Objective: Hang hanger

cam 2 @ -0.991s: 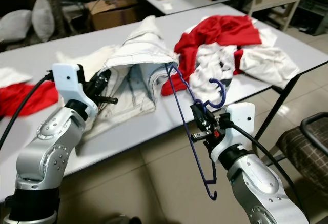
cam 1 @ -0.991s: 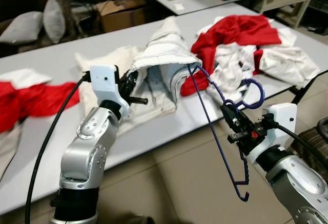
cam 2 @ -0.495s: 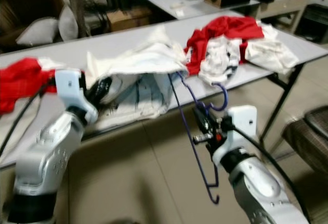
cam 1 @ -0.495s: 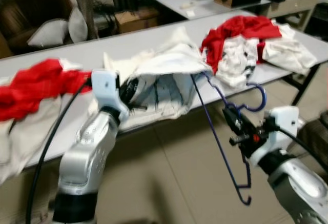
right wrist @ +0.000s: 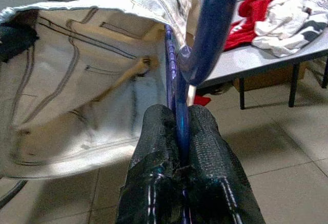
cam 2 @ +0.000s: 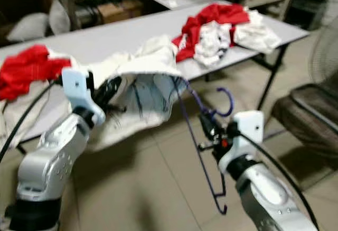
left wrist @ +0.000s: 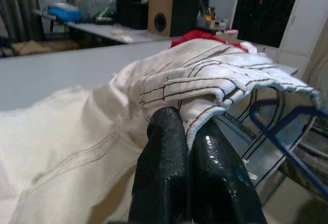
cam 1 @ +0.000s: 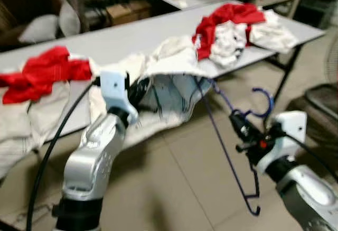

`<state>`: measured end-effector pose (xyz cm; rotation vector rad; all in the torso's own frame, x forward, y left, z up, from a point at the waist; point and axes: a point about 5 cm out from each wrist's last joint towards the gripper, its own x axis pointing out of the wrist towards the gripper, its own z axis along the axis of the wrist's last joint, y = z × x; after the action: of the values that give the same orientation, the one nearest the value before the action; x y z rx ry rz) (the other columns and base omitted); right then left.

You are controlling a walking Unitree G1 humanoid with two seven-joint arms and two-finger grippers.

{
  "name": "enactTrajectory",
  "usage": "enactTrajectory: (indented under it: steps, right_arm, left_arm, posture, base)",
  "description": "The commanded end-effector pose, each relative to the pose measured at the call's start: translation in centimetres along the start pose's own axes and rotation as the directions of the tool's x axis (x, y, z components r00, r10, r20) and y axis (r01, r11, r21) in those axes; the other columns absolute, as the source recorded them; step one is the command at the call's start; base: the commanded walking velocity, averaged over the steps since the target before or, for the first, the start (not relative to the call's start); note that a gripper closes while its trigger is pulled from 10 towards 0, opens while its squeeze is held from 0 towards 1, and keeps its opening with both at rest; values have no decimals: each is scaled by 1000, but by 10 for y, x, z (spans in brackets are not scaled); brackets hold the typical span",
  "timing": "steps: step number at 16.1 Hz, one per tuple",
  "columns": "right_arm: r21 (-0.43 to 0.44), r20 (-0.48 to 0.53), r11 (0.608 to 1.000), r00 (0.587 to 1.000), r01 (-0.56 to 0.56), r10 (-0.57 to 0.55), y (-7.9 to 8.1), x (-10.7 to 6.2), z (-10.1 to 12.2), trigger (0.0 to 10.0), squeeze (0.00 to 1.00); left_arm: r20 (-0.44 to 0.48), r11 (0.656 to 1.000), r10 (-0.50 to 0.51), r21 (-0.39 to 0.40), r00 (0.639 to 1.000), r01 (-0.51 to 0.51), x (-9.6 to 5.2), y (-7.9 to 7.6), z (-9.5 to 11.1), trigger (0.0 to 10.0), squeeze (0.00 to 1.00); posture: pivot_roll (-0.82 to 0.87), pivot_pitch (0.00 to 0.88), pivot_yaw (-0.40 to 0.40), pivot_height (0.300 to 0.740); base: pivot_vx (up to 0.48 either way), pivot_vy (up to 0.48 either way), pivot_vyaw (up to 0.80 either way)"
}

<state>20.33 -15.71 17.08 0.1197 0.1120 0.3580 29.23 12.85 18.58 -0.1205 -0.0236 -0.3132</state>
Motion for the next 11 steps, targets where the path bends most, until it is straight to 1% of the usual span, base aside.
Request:
enactTrajectory:
  steps: [1, 2, 4, 5, 6, 7, 8, 11]
  right_arm:
    - [-6, 15, 1000, 1000, -9, 9, 2, -1, 4, 10000, 0]
    - [-6, 9, 1000, 1000, -8, 8, 2, -1, 3, 10000, 0]
    - [-2, -8, 1000, 1000, -7, 7, 2, -1, 0, 10000, 0]
    - [2, -12, 1000, 1000, -7, 7, 2, -1, -1, 10000, 0]
    - [-27, -32, 999, 999, -22, 21, 3, -1, -3, 10000, 0]
    - [-56, -53, 997, 998, -45, 42, 5, -1, -6, 10000, 0]
    - [-68, -68, 996, 996, -56, 52, 6, -1, -7, 10000, 0]
    - [-69, -86, 995, 994, -73, 67, 7, -1, -10, 10000, 0]
  left_arm:
    - [5, 1000, -7, 3, 1000, 7, -1, 0, 2, 10000, 0]
    - [-13, 1000, -21, 7, 1000, 21, -3, -1, -1, 10000, 0]
    - [-20, 996, -80, -33, 997, 80, -9, -4, -9, 10000, 0]
    - [-23, 996, -83, -39, 996, 82, -11, -3, -12, 10000, 0]
    - [-46, 996, -79, -32, 996, 77, -17, 2, -20, 10000, 0]
    - [-81, 997, -77, -18, 994, 76, -21, 3, -27, 10000, 0]
    - [-98, 996, -87, -8, 991, 87, -23, 2, -29, 10000, 0]
    - [-101, 995, -97, 4, 990, 98, -26, -1, -29, 10000, 0]
  posture:
    - [-105, 0, 90, 740]
    - [-105, 0, 90, 740]
    - [-105, 0, 90, 740]
    - [-100, 0, 85, 740]
    - [-100, 0, 84, 740]
    - [-96, 0, 80, 740]
    - [-96, 0, 80, 740]
    - [-86, 0, 69, 740]
  base:
    - [0, 0, 0]
    - [0, 0, 0]
    - [0, 0, 0]
    - [0, 0, 0]
    - [0, 0, 0]
    - [0, -289, 0]
    - [0, -480, 0]
    - [0, -480, 800]
